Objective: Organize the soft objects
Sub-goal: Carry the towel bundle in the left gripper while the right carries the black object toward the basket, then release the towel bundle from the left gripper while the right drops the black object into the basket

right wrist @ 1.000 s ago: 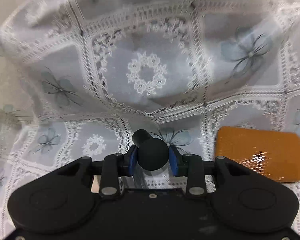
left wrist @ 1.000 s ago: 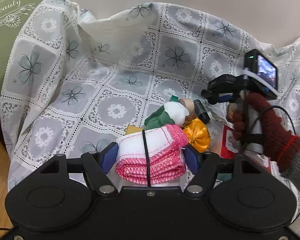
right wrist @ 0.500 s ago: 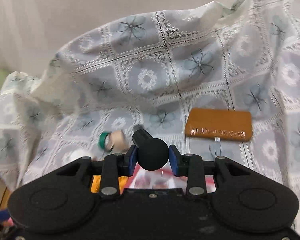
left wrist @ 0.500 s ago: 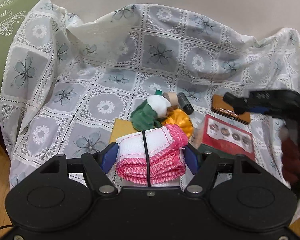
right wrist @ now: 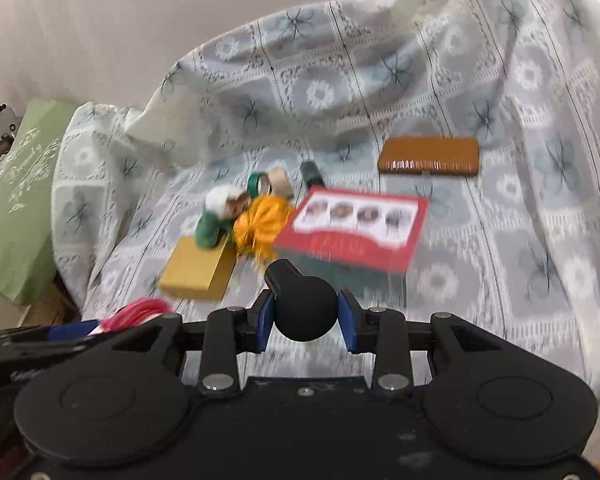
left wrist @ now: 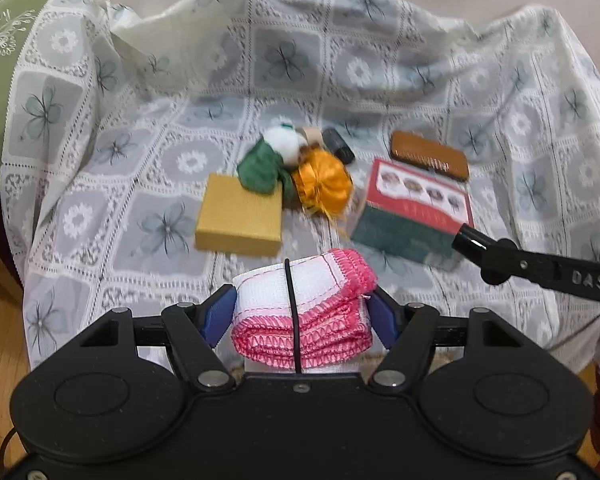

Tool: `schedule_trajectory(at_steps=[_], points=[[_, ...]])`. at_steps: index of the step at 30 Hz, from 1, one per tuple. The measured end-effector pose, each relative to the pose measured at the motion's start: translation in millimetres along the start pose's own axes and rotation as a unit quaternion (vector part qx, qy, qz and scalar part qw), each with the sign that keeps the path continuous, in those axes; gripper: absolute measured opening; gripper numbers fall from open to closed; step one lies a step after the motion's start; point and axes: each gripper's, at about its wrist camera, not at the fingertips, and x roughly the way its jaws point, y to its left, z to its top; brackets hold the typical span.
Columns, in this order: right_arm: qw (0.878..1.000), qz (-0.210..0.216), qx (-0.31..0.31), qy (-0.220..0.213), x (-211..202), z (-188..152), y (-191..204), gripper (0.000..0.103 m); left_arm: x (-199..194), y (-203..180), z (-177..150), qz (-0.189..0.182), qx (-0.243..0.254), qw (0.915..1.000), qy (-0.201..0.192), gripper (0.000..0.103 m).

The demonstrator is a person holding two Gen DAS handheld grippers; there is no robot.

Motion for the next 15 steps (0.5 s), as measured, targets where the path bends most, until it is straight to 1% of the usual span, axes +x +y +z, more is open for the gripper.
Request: schedule_trajectory(at_steps=[4,7,15], points=[[1.0,-0.001,-0.001,0.024,-12.5,-22.1,-0.2,0.034,-0.2,-5.5,-11.5,0.003,0.015,0.9997,0.021,0.065],[0.999,-0.001,-0.007,0.044,-20.4,-36.0,1.8,0.034,3.6,-8.1,-19.2,0.001,0.017,0.9989,0.045,0.065],[0.995,0.002,-0.028,0.096,-24.9,-60.8,7.3,0.034,11.4,-11.0,-41.5,-0.001,0.02,0.9947,0.101,0.065]])
